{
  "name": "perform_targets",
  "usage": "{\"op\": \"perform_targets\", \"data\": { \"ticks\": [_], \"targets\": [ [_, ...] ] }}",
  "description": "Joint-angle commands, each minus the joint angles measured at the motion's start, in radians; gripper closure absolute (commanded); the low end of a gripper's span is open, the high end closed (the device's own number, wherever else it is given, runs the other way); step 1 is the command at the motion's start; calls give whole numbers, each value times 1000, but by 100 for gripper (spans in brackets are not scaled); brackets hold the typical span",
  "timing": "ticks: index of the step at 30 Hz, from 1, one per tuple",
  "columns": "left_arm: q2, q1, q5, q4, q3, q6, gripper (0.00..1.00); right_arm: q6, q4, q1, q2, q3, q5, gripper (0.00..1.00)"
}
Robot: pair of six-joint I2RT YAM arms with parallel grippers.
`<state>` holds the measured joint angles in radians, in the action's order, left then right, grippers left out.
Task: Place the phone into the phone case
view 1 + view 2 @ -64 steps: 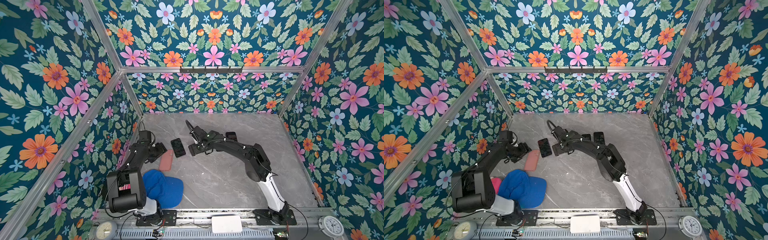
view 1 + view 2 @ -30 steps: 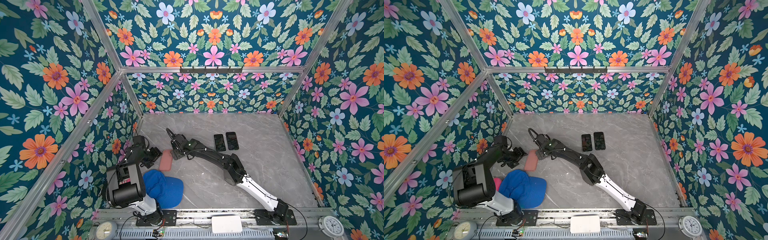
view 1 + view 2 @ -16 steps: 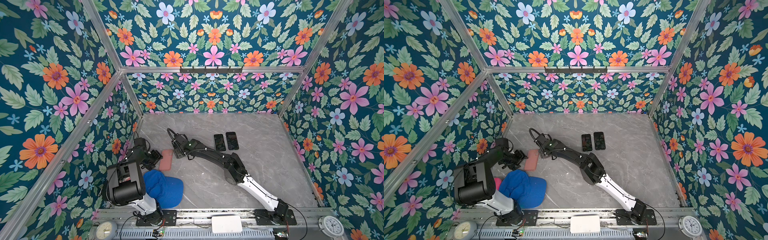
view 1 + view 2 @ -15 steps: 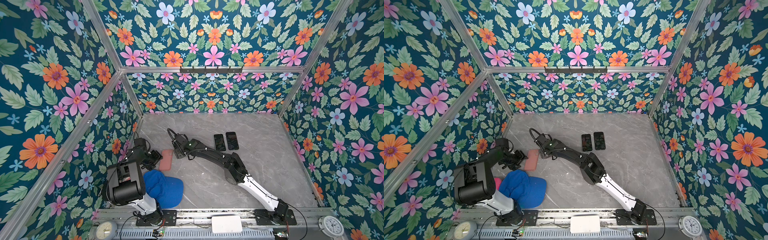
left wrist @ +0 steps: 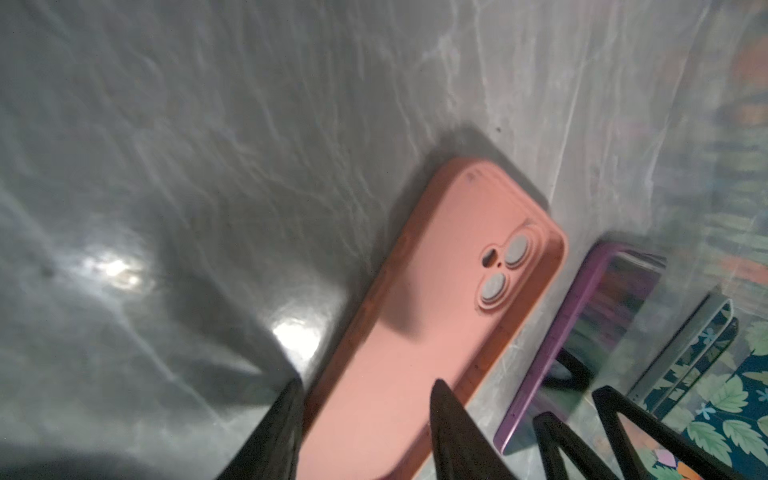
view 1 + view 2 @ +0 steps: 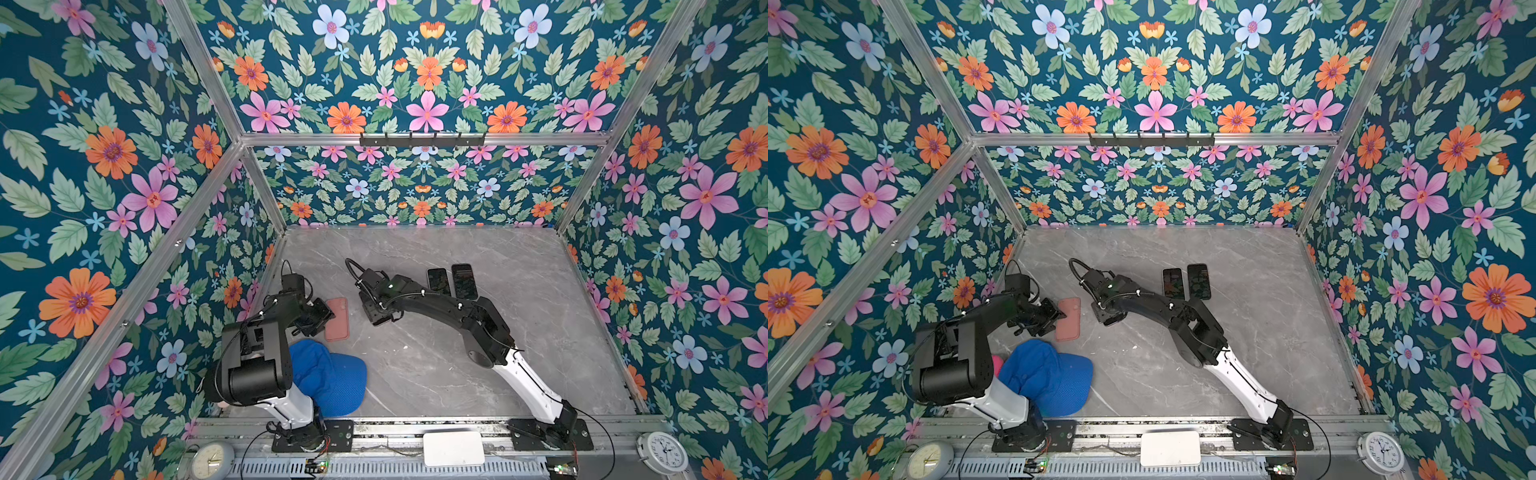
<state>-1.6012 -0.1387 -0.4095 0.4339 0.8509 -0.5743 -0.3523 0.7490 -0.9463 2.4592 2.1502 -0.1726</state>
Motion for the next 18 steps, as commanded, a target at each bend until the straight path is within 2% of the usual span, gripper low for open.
{"op": "perform_targets", "data": {
  "ticks": [1,5,10,14,18],
  "targets": [
    [15,24,2,12,-6,-19,49,-4,-23,-1,-53,-76,-10,34],
    [22,72,6,6,-11,-40,50,-14,-68,0,-127,-198,-7,34],
    [28,113,16,-3,-14,-56,51,-12,-89,0,-169,-246,19,31],
    [29,113,42,18,-8,-40,51,12,-92,0,-159,-215,30,21],
    [39,110,66,26,-13,-30,51,21,-49,0,-82,-91,31,11]
  ]
}}
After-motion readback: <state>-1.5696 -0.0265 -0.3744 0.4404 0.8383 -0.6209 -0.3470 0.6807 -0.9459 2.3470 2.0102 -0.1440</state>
